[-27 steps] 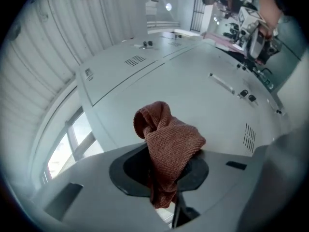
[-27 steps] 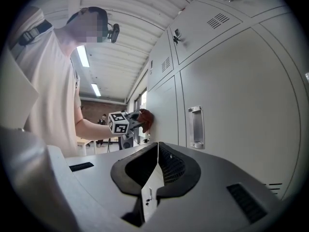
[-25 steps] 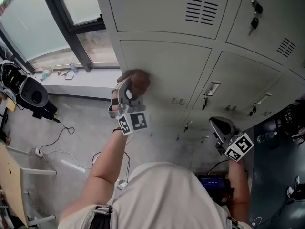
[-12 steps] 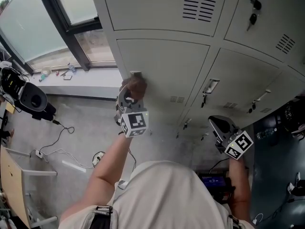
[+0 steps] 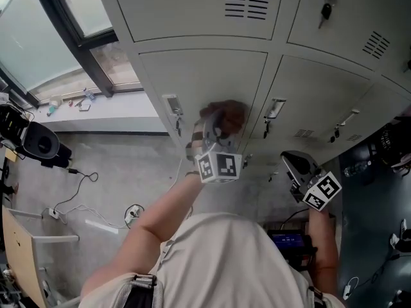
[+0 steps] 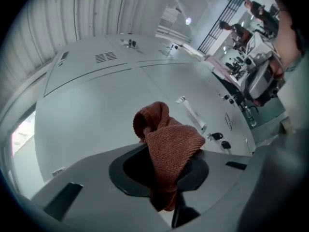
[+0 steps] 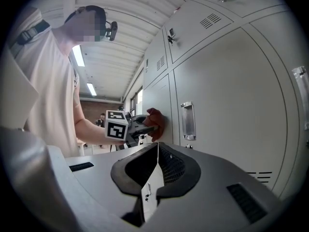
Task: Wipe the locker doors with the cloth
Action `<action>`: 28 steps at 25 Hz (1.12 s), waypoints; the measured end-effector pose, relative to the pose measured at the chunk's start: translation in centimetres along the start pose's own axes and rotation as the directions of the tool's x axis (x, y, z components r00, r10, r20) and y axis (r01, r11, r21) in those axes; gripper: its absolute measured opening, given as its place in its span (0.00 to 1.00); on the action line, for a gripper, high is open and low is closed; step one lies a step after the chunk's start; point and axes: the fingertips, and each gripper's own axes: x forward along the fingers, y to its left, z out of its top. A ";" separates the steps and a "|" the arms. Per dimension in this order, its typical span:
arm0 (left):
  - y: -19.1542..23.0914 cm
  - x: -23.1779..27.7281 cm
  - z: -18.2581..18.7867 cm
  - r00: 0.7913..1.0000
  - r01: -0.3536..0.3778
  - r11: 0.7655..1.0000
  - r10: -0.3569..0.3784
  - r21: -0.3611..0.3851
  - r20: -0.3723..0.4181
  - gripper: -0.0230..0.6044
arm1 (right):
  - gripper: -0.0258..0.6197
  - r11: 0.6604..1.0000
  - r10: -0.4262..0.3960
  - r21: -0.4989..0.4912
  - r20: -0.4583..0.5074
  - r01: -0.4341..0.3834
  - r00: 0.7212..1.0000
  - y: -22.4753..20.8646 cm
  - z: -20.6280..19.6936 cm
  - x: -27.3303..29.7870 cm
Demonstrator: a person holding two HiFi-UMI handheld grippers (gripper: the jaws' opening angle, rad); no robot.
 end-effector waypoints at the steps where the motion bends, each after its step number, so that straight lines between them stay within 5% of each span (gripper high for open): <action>1: -1.3 0.6 0.9 0.999 0.032 0.999 -0.032 0.018 0.016 0.15 | 0.07 1.000 -0.005 0.003 0.001 0.005 1.000 -0.1 -0.1 -0.2; 5: -6.3 2.3 3.2 0.983 0.173 0.978 -0.178 0.114 0.034 0.15 | 0.07 1.000 -0.017 0.009 0.000 0.017 1.000 -0.4 0.0 -0.8; 7: -6.9 2.4 3.1 0.982 0.179 0.975 -0.185 0.130 0.034 0.15 | 0.07 1.000 -0.023 0.015 0.004 0.023 1.000 -0.6 0.3 -1.0; 10: -5.3 1.6 0.9 0.992 0.124 0.991 -0.125 0.046 0.025 0.15 | 0.07 0.999 -0.025 0.025 0.012 0.025 1.000 -1.0 0.6 -0.8; 12: -3.2 0.5 -1.8 0.998 0.057 0.993 -0.057 -0.105 -0.002 0.15 | 0.07 0.999 -0.019 0.033 0.013 0.018 1.000 -1.0 0.6 -0.3; 13: -2.1 -0.2 -3.4 0.999 0.017 0.978 -0.023 -0.210 -0.026 0.15 | 0.07 0.999 -0.012 0.036 0.014 0.012 1.000 -1.0 0.6 0.1; 16: 0.7 -2.2 -8.4 0.989 -0.115 0.879 0.056 -0.464 -0.139 0.15 | 0.07 0.999 0.022 0.035 0.007 -0.022 1.000 -0.5 0.3 1.6; 20: 3.1 -4.3 -13.2 0.955 -0.268 0.795 0.143 -0.544 -0.262 0.15 | 0.07 0.997 0.064 0.038 -0.003 -0.064 0.998 0.1 0.1 3.3; 25: 3.2 -5.5 -17.4 0.934 -0.330 0.634 0.114 -0.699 -0.337 0.15 | 0.07 0.995 0.095 0.045 -0.006 -0.095 0.995 0.6 -0.1 4.8; 28: 2.1 -6.5 -20.3 0.922 -0.342 0.601 0.065 -0.722 -0.382 0.15 | 0.07 0.994 0.096 0.043 -0.013 -0.096 0.995 0.7 -0.1 5.1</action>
